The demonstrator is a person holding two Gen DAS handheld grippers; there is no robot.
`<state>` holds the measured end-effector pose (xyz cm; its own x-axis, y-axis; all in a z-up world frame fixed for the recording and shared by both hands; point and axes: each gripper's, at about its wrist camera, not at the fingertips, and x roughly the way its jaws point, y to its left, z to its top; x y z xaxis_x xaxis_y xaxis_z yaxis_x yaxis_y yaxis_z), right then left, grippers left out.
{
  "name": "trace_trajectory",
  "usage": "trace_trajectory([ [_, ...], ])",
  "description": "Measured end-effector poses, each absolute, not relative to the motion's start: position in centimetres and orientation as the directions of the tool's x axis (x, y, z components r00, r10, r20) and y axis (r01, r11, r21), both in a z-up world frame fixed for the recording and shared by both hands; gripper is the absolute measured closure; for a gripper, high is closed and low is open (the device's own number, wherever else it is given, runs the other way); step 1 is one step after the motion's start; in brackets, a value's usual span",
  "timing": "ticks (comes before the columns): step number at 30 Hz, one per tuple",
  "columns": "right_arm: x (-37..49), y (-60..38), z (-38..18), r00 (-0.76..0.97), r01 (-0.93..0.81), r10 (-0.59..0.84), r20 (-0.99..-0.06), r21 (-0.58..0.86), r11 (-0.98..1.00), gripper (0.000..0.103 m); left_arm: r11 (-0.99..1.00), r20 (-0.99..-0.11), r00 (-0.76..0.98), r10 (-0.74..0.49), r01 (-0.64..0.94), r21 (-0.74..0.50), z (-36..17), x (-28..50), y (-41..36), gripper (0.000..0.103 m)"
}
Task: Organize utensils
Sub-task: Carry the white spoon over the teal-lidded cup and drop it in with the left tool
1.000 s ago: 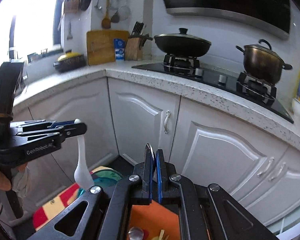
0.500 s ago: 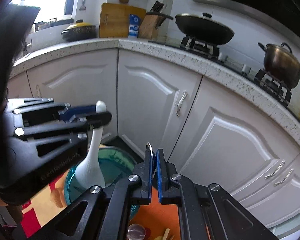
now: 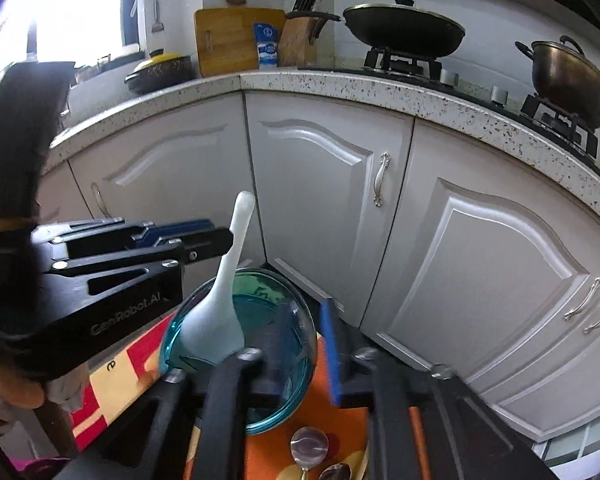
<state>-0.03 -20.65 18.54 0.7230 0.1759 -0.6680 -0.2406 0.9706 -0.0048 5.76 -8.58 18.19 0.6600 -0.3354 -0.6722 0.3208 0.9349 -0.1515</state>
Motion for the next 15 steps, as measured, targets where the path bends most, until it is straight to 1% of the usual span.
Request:
trace_trajectory([
  [8,-0.8,-21.9,19.0,0.723,-0.215,0.191,-0.664,0.047,0.976,0.075,0.933,-0.668,0.661,-0.343,0.324,-0.159,19.0,4.9,-7.8,0.091],
  [12,-1.4,-22.3,18.8,0.715,-0.205,0.194,-0.672,0.065,0.977,0.073,0.931,-0.675,0.654,-0.342,0.330,-0.152,18.9,4.2,-7.9,0.090],
  [15,-2.1,-22.5,18.6,0.711,-0.199,0.194,-0.676,0.071,0.977,0.073,0.932,-0.677,0.655,-0.335,0.338,-0.133,19.0,3.4,-8.1,0.086],
])
